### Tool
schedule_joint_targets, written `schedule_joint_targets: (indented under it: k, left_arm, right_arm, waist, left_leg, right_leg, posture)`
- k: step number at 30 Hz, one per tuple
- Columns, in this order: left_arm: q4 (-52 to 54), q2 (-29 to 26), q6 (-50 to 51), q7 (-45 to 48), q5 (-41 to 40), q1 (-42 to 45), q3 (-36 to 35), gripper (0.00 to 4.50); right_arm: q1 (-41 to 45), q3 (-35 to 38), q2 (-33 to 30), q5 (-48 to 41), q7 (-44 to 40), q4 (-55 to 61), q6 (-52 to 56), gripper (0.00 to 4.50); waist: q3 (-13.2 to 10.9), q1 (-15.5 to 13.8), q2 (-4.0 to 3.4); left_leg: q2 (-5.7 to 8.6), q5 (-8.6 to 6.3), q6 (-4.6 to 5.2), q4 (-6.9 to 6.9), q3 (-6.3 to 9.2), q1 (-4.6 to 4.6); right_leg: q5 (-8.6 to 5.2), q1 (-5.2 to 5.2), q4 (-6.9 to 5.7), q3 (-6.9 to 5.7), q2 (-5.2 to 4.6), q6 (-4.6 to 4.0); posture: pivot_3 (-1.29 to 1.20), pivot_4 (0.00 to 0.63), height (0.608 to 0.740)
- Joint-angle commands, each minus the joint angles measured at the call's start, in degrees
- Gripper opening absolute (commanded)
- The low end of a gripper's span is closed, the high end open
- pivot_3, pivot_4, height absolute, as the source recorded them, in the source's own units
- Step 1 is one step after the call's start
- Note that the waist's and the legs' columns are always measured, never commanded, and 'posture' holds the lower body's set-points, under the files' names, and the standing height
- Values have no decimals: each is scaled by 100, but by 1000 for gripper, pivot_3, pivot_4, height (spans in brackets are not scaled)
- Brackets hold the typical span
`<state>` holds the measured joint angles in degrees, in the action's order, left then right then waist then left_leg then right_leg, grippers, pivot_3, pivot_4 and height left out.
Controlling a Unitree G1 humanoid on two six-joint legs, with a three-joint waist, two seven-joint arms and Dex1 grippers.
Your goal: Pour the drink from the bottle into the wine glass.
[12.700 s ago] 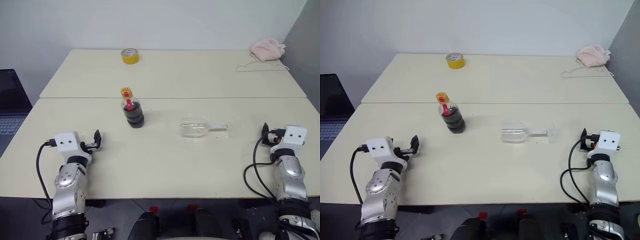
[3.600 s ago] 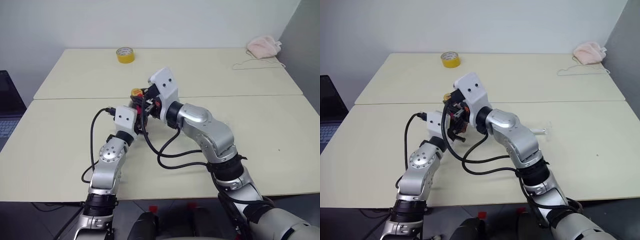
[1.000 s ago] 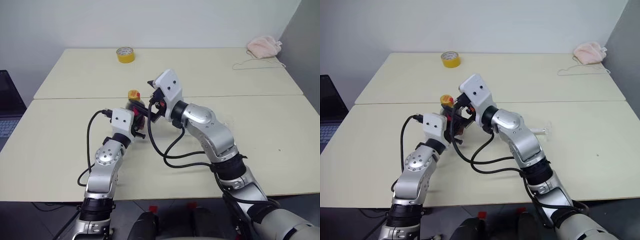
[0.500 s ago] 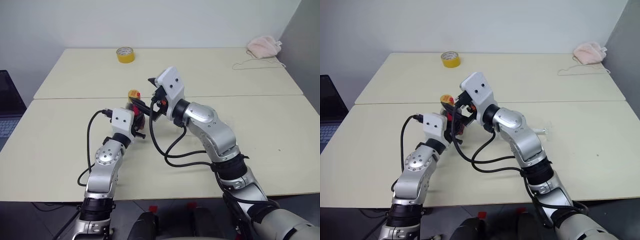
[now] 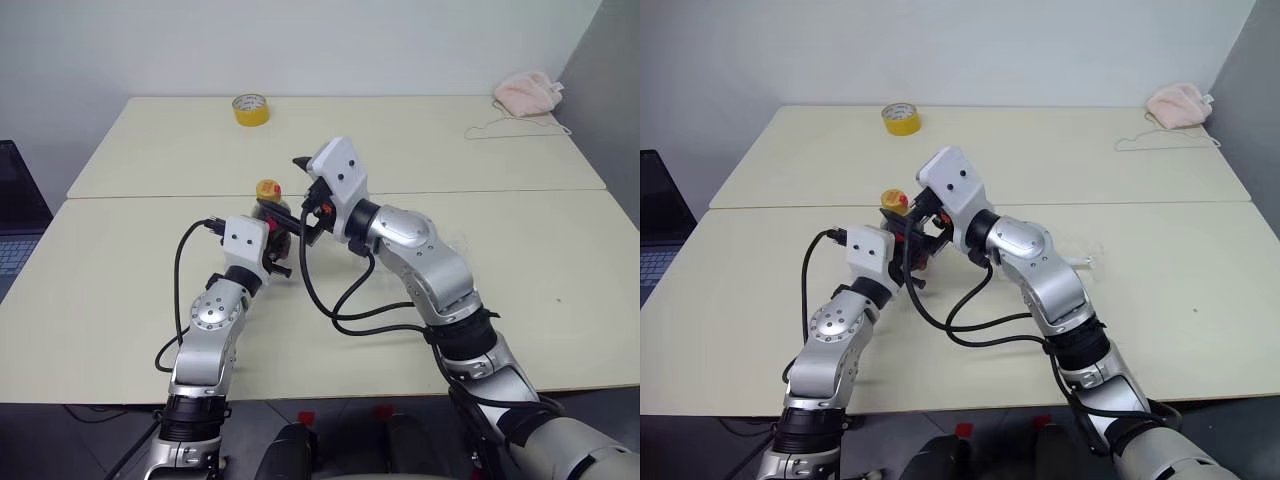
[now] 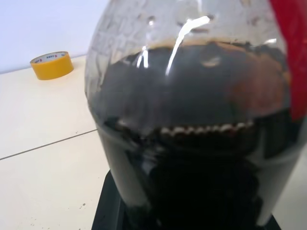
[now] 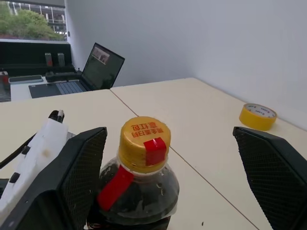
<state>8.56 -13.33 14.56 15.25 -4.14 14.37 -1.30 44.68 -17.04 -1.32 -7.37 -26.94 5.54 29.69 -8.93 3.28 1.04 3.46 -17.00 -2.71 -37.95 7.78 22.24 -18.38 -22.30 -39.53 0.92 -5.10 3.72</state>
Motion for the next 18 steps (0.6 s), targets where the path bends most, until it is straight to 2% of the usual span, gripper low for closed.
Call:
schedule_joint_targets:
  k: [1, 18]
  left_arm:
    - [213, -5, -148, 3, -12, 98, 7, 864]
    - [195, 23, -138, -10, -14, 95, -8, 864]
  right_arm:
    - [93, -8, 10, 67, 18, 157, -140, 4500]
    - [60, 349, -42, 107, 304, 86, -48, 4500]
  waist:
    - [0, 0, 0]
    - [0, 0, 0]
  left_leg:
    - [0, 0, 0, 0, 0, 0]
    - [0, 0, 0, 0, 0, 0]
  right_leg:
    - [0, 0, 0, 0, 0, 0]
    - [0, 0, 0, 0, 0, 0]
  posture:
    - [0, 150, 740]
    - [0, 150, 740]
